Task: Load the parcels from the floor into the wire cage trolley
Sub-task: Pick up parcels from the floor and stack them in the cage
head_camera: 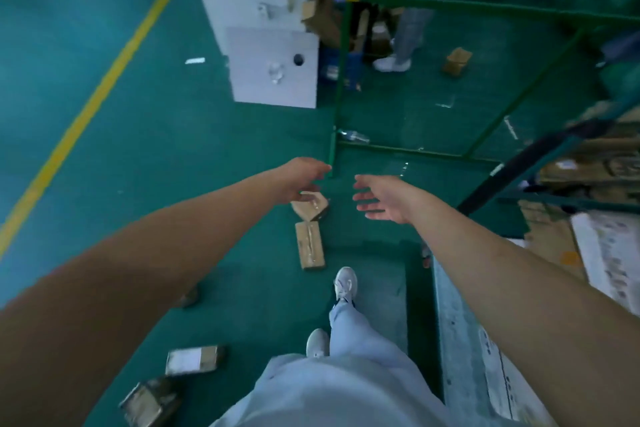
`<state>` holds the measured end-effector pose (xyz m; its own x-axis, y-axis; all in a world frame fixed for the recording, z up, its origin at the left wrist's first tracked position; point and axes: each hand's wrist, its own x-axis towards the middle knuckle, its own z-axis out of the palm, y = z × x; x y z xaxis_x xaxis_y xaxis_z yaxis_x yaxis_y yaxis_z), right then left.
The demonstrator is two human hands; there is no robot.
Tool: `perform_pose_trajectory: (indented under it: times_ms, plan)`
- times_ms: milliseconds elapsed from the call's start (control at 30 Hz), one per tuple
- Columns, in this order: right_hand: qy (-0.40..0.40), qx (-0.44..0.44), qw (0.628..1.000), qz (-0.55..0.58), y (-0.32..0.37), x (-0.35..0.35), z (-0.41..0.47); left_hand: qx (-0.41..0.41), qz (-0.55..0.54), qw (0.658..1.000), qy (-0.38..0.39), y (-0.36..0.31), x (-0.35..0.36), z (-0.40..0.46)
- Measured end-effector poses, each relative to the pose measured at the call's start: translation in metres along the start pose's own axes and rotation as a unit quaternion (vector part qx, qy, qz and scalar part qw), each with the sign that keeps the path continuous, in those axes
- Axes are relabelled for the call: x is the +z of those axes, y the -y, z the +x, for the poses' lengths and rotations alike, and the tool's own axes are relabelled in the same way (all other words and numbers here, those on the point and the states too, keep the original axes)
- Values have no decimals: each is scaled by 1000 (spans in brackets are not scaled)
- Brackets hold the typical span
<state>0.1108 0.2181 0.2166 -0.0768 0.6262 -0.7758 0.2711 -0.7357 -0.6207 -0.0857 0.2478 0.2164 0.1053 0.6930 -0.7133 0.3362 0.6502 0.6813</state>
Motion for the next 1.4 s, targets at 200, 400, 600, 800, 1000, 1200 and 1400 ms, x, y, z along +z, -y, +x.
perform_pose_trajectory:
  times_ms: [200,400,600,800,1000,1200,1400]
  plan:
    - [61,22,995,-71,46,47,68,-46,-47,995,-77,26,-75,22]
    - [104,46,984,-136,84,74,150,-115,-109,980,-123,46,-128,61]
    - [119,82,971,-189,102,83,208,-161,-153,965,-138,57,-141,103]
    - [138,84,952,-260,116,142,254,-186,-225,940,-174,84,-171,104]
    - [211,61,912,-345,134,232,248,-196,-296,902,-247,132,-216,77]
    - [264,32,867,-422,142,334,230,-209,-382,848,-301,209,-257,21]
    - [306,15,819,-485,138,454,208,-224,-453,786,-355,299,-315,-41]
